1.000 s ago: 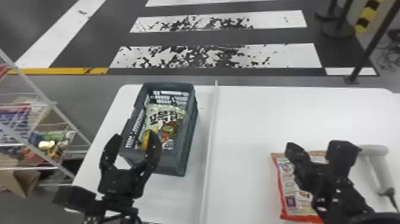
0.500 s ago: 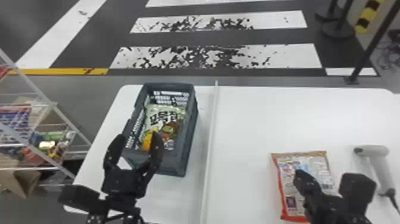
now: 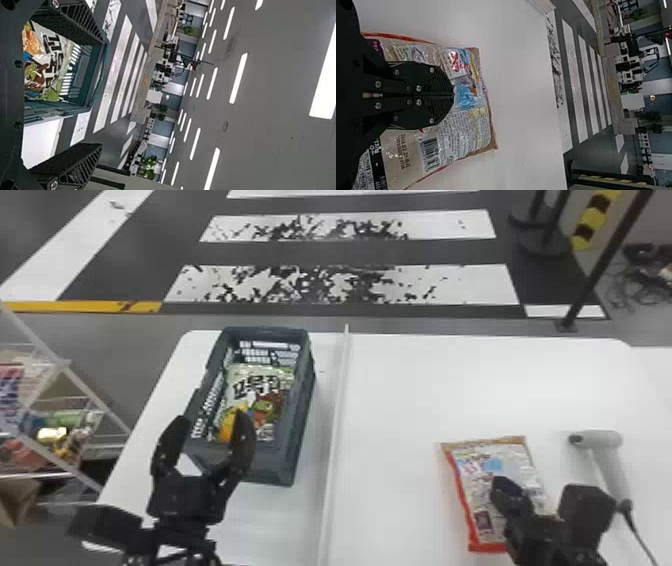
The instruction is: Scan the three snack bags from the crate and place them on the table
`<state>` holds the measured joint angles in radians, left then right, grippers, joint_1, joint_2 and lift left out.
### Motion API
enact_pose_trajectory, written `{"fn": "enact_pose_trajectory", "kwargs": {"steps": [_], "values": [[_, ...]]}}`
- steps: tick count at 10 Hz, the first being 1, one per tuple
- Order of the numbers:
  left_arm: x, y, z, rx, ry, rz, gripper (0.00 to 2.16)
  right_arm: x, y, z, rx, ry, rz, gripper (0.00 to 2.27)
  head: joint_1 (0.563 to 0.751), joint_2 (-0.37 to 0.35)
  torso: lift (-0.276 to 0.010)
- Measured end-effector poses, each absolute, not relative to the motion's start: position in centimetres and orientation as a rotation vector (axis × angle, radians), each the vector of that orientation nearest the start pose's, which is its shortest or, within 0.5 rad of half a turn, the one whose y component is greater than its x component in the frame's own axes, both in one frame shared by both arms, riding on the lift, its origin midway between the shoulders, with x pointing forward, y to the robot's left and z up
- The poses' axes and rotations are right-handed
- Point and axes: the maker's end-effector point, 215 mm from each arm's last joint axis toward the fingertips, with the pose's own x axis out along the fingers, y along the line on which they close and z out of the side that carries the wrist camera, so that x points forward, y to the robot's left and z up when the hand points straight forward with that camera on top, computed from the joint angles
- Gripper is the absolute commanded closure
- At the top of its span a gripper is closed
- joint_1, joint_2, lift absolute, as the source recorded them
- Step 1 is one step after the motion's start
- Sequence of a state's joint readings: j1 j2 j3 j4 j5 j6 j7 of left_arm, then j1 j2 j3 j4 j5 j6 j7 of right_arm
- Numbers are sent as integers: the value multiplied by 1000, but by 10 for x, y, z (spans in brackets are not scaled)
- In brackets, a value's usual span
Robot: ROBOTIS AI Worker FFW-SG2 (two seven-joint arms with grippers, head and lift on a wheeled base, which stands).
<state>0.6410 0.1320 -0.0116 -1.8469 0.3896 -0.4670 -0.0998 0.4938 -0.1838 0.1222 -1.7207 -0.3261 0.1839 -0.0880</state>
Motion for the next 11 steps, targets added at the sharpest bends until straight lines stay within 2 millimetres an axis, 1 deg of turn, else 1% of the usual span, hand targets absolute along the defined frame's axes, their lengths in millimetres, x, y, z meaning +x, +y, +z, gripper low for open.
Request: {"fn": "enact_pose_trajectory", "kwargs": {"steps": [2,3,5,7,8,9,10,11], "values": [[377,262,-362,-257,-104,-34,76,377,-228,-575,142,560,-1,2202,695,58,-37],[376,261,-362,-259,-104,-35,76,380,-235,-576,139,549,-22,2202,695,43,-37],[376,260,-362,-259,-109,-35,76,377,-243,-575,147,548,-37,2202,695,26,-37],[376,259,-361,-261,-113,-35,76,370,-234,-579,155,568,-40,2199,695,36,-37],[376,259,-361,-262,-116,-35,76,369,-229,-581,151,576,-43,2199,695,45,-37],[376,259,-361,-262,-119,-35,76,369,-225,-581,151,578,-43,2040,695,52,-37],[375,260,-360,-261,-123,-32,76,367,-223,-574,161,568,-40,1784,695,59,-37],[375,262,-361,-260,-124,-31,76,366,-219,-558,174,543,-39,1291,695,63,-37]]}}
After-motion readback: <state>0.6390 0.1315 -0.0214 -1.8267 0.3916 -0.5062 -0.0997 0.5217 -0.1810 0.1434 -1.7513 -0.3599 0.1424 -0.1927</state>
